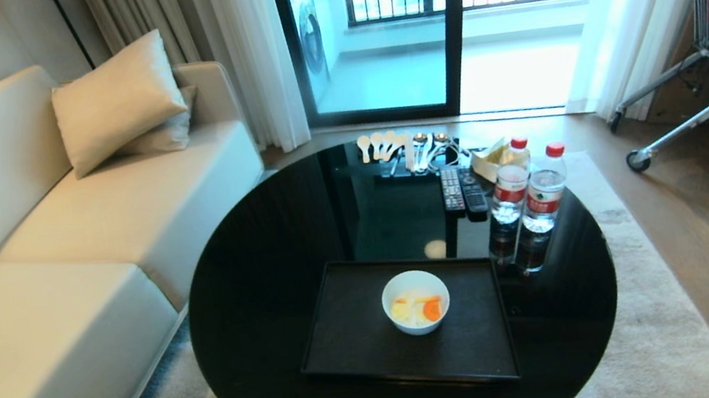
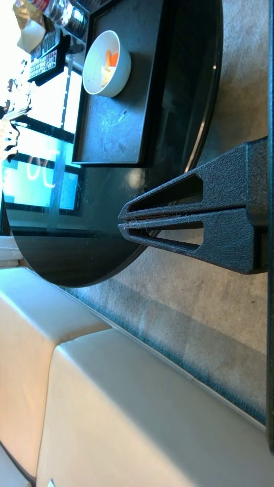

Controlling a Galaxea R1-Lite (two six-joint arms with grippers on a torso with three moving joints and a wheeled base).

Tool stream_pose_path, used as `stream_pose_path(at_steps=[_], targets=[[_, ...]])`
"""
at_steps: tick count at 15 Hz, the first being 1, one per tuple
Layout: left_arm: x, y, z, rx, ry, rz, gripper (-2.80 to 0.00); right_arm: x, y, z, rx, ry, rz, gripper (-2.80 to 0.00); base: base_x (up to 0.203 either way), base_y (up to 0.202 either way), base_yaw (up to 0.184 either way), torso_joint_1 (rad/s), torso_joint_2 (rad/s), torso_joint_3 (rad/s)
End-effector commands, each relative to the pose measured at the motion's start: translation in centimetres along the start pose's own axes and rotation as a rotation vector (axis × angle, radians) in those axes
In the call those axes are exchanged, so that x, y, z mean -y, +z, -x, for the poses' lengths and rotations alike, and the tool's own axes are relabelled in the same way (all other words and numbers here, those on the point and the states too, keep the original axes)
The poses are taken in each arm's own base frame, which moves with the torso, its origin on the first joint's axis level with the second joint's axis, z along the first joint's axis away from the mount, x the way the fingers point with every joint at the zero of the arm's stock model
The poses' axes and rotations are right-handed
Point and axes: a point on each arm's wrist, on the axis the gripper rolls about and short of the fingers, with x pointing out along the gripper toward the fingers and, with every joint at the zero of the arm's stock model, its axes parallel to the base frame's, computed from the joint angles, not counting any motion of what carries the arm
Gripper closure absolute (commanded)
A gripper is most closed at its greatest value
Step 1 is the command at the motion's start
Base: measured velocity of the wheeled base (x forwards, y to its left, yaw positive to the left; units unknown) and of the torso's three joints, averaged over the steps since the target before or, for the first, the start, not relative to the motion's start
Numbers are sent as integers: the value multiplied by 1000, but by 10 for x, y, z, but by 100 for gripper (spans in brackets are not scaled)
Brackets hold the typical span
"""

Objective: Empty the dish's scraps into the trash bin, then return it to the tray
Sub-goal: Pick up the bowl with leftover food

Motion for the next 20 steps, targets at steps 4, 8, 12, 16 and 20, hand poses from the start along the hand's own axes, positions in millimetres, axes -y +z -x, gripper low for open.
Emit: stream_pose_path(at_steps=[4, 8, 12, 16, 20], targets=[[0, 0, 0, 1, 0, 1, 0, 0, 0, 0, 2, 1, 44, 0, 0, 0, 0, 0, 0, 0], [0, 0, 0, 1, 1, 1, 0, 0, 3, 1, 14, 0, 78, 0, 0, 0, 0, 0, 0, 0], [0, 0, 0, 1, 0, 1, 0, 2, 38, -1, 16, 115, 95, 0, 0, 0, 0, 0, 0, 0], [0, 0, 0, 1, 0, 1, 0, 9, 94, -38, -79, 228, 103, 0, 0, 0, 0, 0, 0, 0], [0, 0, 0, 1, 0, 1, 0, 17, 157, -117, -143, 375, 110, 0, 0, 0, 0, 0, 0, 0]])
